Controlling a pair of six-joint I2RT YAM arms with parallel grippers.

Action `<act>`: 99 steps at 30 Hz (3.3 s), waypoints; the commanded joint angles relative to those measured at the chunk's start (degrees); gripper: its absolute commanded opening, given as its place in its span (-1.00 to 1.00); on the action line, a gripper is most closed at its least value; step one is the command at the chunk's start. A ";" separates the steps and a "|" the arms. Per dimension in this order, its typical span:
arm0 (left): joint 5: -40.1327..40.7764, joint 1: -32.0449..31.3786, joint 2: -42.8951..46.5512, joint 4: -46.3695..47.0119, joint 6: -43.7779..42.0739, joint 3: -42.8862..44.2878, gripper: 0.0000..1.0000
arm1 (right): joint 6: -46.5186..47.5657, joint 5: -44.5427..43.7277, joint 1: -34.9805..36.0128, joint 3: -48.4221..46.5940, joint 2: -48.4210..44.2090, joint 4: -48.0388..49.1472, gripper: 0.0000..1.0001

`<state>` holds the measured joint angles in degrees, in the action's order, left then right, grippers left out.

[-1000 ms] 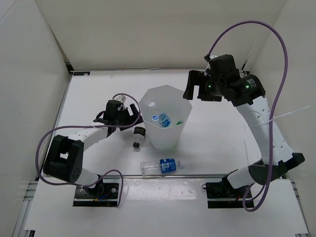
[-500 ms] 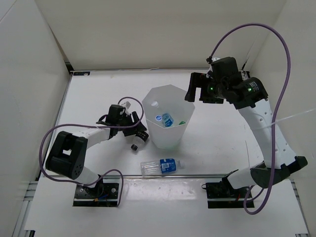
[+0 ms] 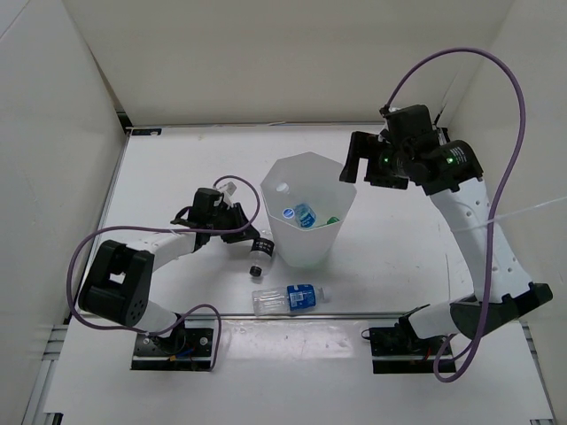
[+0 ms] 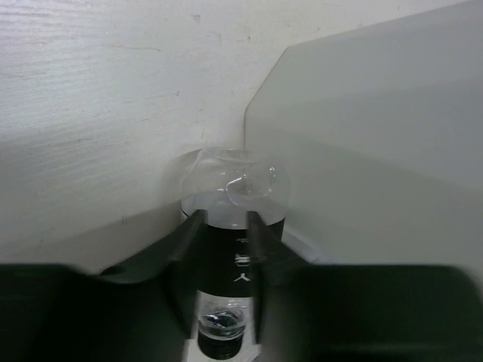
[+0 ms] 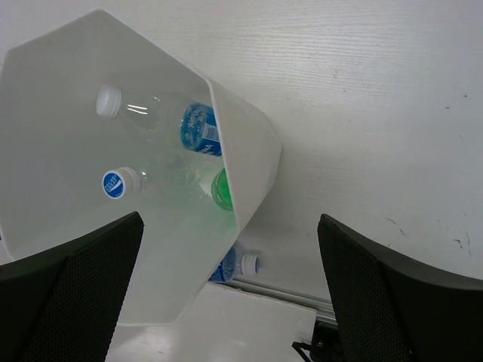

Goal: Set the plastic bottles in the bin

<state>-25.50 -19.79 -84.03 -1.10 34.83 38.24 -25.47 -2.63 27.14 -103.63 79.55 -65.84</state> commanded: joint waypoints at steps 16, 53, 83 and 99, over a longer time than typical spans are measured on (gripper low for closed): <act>-4.73 -1.56 -2.97 -3.47 -5.12 2.89 0.35 | -0.72 2.37 -3.32 3.70 -3.70 1.77 1.00; 9.40 6.34 9.40 -22.09 -10.56 33.89 -0.37 | -1.77 4.74 -4.90 5.02 -3.70 2.30 1.00; 24.17 -21.87 3.61 -26.05 -15.23 68.71 1.00 | 1.12 2.01 -6.05 4.52 -15.12 8.10 1.00; 54.84 -15.45 25.31 -42.65 -12.43 52.82 1.00 | 22.84 -0.24 41.55 0.70 5.08 2.38 1.00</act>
<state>22.74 -35.90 -60.66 -36.16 20.27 93.58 -8.38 4.38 61.06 -108.03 80.60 -59.79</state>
